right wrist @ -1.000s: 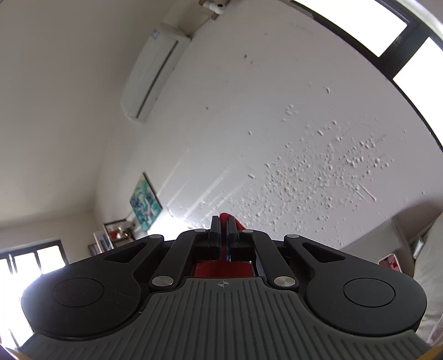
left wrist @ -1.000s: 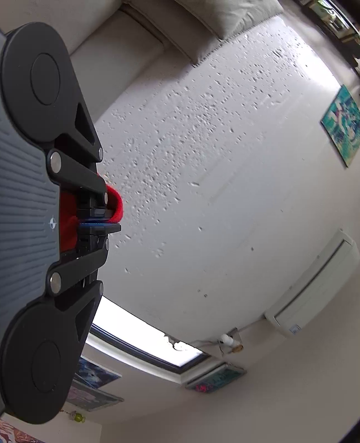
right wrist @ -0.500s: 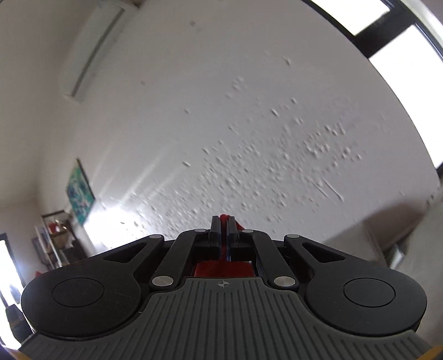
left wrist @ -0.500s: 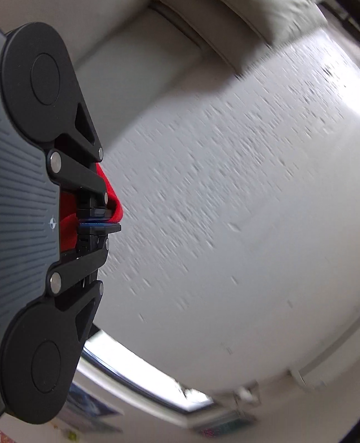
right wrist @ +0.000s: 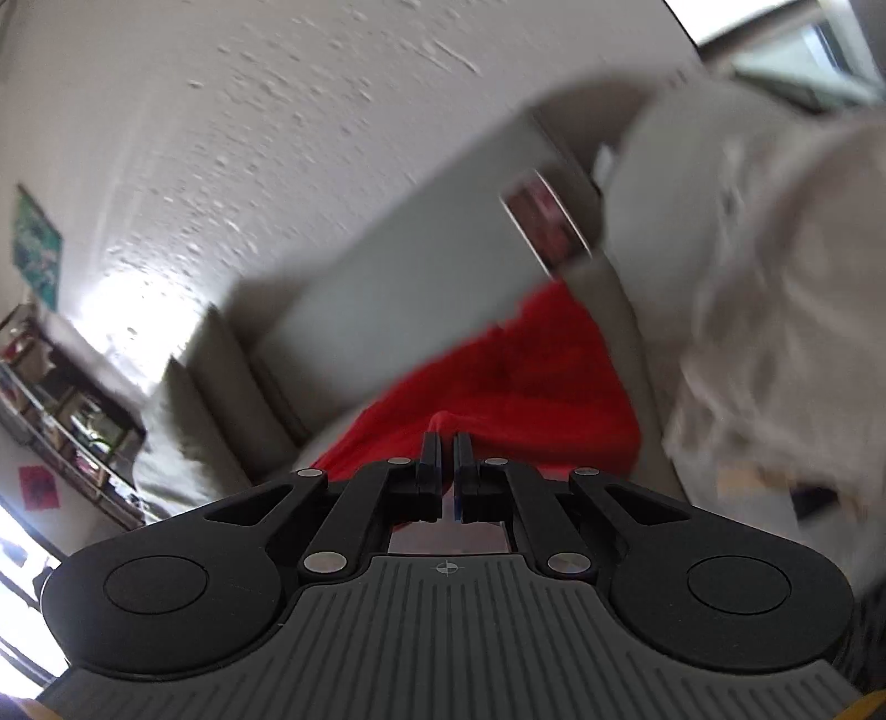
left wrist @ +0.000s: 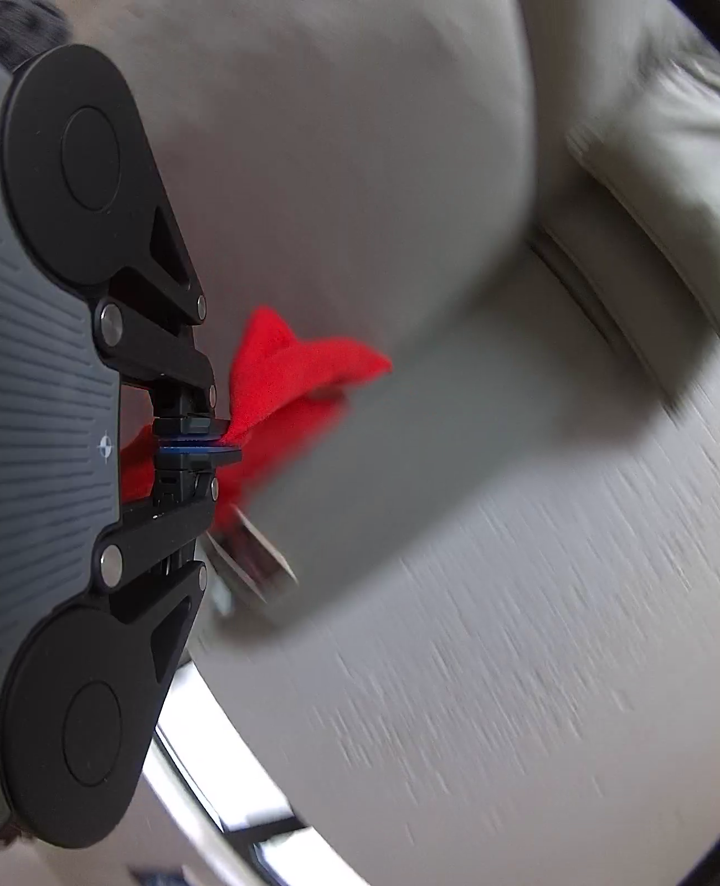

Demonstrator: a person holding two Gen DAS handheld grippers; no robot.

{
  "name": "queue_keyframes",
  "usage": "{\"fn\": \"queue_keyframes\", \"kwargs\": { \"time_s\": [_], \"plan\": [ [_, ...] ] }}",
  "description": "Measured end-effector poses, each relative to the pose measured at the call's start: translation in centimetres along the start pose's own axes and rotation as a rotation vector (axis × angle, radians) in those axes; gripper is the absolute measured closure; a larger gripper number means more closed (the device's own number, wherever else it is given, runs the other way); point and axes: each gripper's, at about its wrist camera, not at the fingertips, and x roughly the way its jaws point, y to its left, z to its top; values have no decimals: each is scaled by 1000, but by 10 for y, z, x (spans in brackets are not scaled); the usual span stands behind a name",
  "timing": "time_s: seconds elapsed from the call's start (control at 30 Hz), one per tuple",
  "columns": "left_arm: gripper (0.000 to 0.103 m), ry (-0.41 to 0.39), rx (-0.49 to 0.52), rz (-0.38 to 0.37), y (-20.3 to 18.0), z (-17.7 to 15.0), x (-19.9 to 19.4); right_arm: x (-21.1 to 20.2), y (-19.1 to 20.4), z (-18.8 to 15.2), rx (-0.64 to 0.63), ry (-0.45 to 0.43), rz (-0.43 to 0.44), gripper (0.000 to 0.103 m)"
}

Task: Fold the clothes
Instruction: 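Lay the sweatshirt flat on the sofa and open the right gripper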

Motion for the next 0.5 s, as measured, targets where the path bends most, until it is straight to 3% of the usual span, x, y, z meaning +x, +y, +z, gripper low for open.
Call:
{"fn": "queue_keyframes", "kwargs": {
  "time_s": [0.13,0.27,0.3,0.33,0.5],
  "plan": [
    [103,61,20,178,26,-29,10,26,-36,-55,53,203,-99,98],
    [97,105,103,355,23,-36,3,31,-37,-80,14,379,-169,68],
    [87,101,115,375,20,-36,-4,29,-37,-80,7,393,-177,61],
    [76,92,125,387,18,-35,-11,24,-36,-77,-5,387,-180,60],
    [67,2,225,378,-11,-38,-35,1,-14,-59,-96,296,-185,54]
  ]
}}
